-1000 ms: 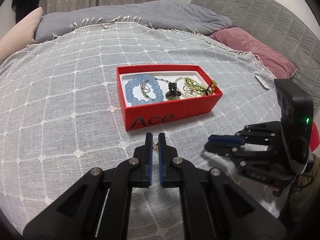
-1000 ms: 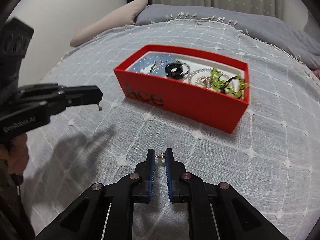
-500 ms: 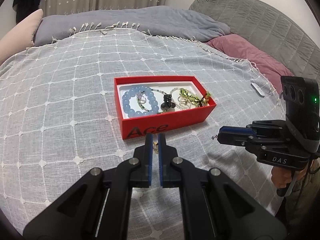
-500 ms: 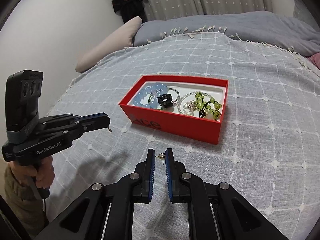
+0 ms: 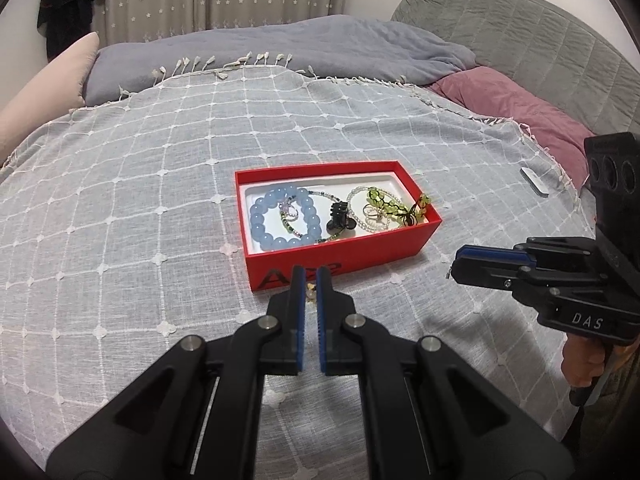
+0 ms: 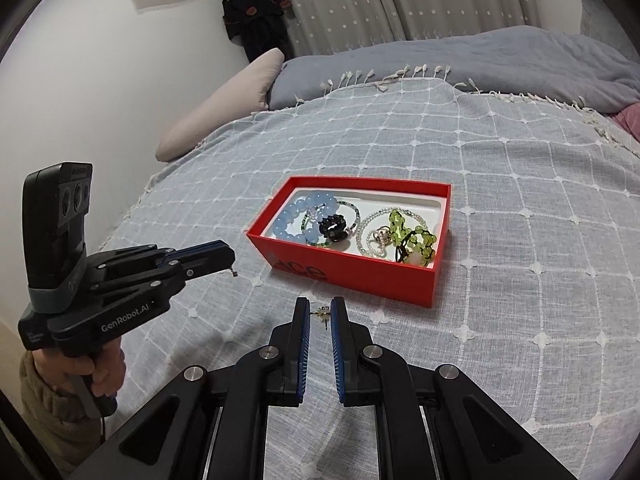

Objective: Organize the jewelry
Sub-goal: 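Carry both held earrings over the red box, then lower both earrings into the red box, open both tools and withdraw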

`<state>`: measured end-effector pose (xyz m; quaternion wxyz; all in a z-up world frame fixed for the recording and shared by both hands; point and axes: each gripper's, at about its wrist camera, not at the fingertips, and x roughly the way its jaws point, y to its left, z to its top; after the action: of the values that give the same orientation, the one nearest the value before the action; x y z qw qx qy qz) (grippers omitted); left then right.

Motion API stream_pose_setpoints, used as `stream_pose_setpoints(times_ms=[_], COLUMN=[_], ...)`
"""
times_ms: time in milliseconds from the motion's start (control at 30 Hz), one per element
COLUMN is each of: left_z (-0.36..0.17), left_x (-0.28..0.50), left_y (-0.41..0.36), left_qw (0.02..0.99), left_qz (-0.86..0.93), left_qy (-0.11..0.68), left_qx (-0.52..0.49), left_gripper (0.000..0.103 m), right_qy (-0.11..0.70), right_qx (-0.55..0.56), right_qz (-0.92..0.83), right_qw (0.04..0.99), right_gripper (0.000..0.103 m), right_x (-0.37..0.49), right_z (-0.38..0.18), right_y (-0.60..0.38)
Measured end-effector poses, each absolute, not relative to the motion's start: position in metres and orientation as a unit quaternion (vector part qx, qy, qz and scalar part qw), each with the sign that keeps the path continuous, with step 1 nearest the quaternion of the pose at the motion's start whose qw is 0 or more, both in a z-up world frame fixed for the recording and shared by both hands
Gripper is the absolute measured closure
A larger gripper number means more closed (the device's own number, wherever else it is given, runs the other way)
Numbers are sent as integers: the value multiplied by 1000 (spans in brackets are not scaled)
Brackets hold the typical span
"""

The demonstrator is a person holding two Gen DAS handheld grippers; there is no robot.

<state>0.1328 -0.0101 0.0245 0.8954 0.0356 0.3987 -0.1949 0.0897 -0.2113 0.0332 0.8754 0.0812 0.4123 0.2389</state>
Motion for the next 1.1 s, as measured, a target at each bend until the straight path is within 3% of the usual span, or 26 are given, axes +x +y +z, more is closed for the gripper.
stream_pose_setpoints(times_ms=[567,967,1033,1100], left_z=[41,15,13,12], left_x=[170,212,215,216], left_y=[-16,-19,-17,-14], left_qw=[906,895,895,895], left_qz=[-194,-203,-200,-195], left_qy=[377,395,396,398], left_qx=[7,-43,-44,-43], left_gripper=[97,97,92,75], right_qy=[396,405,395,392], right_qx=[116,128,134,140], right_qz=[229,216,213,210], right_qw=[882,879,884,885], right_gripper=[93,92,90,85], right_x=[124,169,175,182], right_z=[49,39,38,35], right_y=[-219,-208,-205,-203])
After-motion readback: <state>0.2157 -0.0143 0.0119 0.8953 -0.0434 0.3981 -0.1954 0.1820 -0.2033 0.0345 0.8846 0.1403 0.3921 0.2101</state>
